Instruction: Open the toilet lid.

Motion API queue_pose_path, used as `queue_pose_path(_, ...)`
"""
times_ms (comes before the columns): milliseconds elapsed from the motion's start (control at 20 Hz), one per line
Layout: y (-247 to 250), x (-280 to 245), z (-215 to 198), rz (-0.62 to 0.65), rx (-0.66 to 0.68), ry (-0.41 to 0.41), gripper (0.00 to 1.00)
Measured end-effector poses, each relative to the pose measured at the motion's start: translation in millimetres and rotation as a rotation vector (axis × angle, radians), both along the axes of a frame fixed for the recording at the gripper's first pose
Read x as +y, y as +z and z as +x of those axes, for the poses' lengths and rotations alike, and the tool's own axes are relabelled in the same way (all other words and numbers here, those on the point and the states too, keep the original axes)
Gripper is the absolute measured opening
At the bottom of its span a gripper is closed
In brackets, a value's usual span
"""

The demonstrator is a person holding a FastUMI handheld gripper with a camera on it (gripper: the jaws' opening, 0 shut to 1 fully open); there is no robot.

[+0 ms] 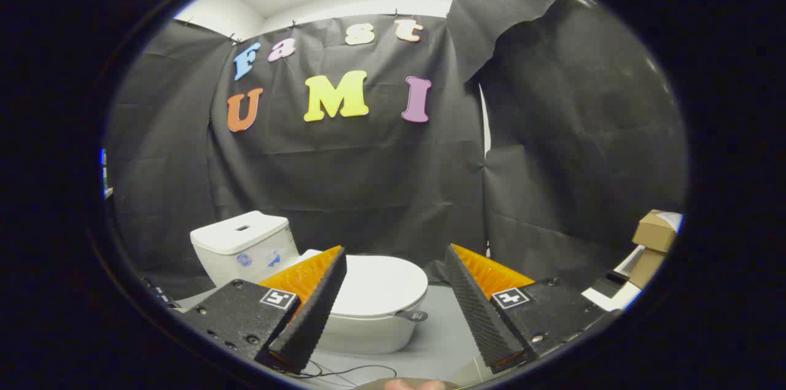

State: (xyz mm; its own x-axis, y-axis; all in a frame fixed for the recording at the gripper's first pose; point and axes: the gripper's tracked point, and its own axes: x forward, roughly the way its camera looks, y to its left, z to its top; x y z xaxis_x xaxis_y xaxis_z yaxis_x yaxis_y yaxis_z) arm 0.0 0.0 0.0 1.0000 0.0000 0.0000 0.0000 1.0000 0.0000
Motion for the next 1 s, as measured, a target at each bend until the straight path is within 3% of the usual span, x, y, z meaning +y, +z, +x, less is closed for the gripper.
queue_pose_path(1000,-7,-15,7,0.003,0.011,-0.046,1.00)
